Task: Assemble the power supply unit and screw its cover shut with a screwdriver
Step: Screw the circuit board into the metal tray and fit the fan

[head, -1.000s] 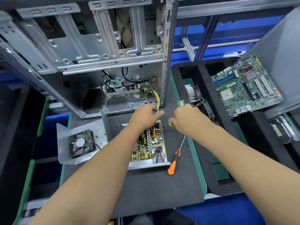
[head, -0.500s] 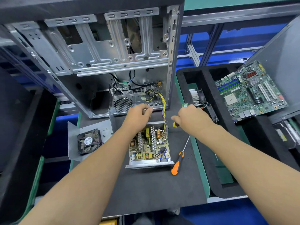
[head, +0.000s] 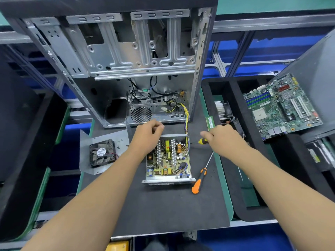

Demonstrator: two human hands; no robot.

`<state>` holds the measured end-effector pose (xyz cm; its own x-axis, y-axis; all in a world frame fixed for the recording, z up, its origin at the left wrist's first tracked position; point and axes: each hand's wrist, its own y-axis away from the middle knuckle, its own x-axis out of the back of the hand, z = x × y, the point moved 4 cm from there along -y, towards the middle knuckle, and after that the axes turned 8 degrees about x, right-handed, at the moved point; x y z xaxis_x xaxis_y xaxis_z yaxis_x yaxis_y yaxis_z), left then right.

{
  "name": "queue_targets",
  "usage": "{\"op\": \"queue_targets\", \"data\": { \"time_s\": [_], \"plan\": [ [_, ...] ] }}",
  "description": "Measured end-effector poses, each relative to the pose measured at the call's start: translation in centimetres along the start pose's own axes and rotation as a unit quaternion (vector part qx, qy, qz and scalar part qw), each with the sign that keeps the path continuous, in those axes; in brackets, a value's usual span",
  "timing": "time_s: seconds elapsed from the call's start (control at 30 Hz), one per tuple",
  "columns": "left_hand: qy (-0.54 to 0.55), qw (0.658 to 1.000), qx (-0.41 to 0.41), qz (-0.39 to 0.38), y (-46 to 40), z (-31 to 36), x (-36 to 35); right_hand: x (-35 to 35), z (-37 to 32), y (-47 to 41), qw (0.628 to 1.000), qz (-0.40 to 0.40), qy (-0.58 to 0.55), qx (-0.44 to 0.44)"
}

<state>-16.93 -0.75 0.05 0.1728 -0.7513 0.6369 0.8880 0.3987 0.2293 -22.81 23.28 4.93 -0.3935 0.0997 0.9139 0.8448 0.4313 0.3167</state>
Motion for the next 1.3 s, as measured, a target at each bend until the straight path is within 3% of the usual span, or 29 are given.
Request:
{"op": "queue_targets", "data": {
  "time_s": [0.17,0.27,0.37,0.47,0.57,0.67,0.73,0.9,1.0,1.13,1.3],
  "plan": [
    [0.005,1.000,-0.005,0.018,0.4,-0.2,0.8,-0.7,4.5,1.5,0.982,0.047,-0.164,-0.082],
    [0.036,0.998,-0.016,0.051,1.0,-0.6,1.9,-3.1,7.2,2.9,0.933,0.071,-0.305,-0.178],
    [0.075,0.991,-0.044,0.103,2.2,-1.1,3.7,-6.9,7.0,3.2,0.891,0.065,-0.392,-0.219],
    [0.094,0.977,-0.058,0.184,3.4,-2.4,6.7,-8.4,5.0,2.4,0.886,0.118,-0.397,-0.208],
    [0.068,0.971,-0.005,0.230,3.9,-5.3,10.1,-8.4,2.9,1.3,0.908,0.160,-0.344,-0.179],
    [-0.032,0.987,0.063,0.143,3.8,-8.3,11.8,-9.0,1.9,0.2,0.922,0.153,-0.318,-0.158],
    [-0.140,0.987,0.056,0.060,3.7,-9.7,12.0,-9.4,1.7,-0.2,0.932,0.146,-0.304,-0.132],
    [-0.397,0.915,-0.009,-0.078,3.0,-11.4,10.8,-9.5,1.7,-0.3,0.951,0.172,-0.246,-0.078],
    [-0.471,0.877,-0.022,-0.089,2.2,-11.8,10.1,-9.4,2.0,0.2,0.938,0.196,-0.271,-0.090],
    [-0.506,0.856,0.000,-0.110,1.4,-12.0,9.8,-9.6,2.4,0.7,0.931,0.188,-0.294,-0.107],
    [-0.483,0.872,-0.034,-0.078,1.8,-9.8,11.2,-8.1,1.9,1.4,0.908,0.245,-0.322,-0.108]
  ]
}}
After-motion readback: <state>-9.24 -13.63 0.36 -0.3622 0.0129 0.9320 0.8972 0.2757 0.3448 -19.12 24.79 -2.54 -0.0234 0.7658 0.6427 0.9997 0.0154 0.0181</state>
